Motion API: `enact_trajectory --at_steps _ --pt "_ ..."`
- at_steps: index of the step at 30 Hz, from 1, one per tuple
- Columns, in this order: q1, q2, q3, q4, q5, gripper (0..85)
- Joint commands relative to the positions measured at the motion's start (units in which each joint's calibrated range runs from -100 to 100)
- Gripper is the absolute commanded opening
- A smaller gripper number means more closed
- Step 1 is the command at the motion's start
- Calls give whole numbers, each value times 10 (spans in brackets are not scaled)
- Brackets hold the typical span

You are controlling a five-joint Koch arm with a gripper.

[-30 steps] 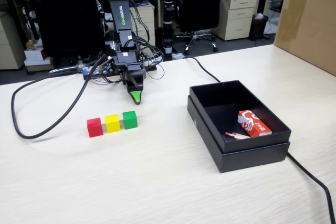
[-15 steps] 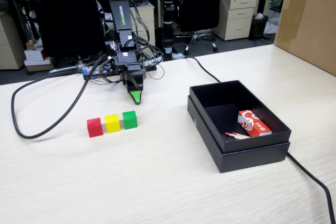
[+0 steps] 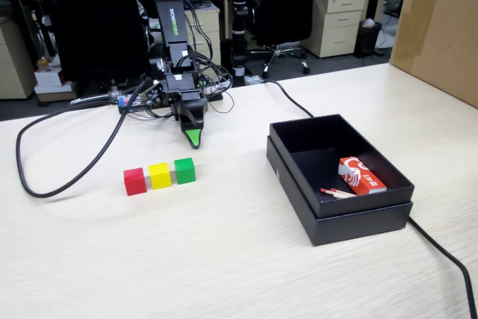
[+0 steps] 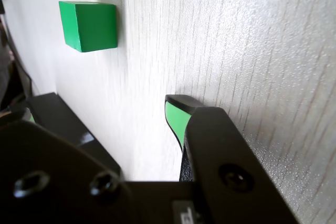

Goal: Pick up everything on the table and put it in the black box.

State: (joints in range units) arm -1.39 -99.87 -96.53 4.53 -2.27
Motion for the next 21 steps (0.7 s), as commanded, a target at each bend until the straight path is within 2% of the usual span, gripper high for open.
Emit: enact_trajectory --at_steps 1,21 --pt "0 1 -7 -28 -2 485" --pt "5 1 -3 -28 -2 484"
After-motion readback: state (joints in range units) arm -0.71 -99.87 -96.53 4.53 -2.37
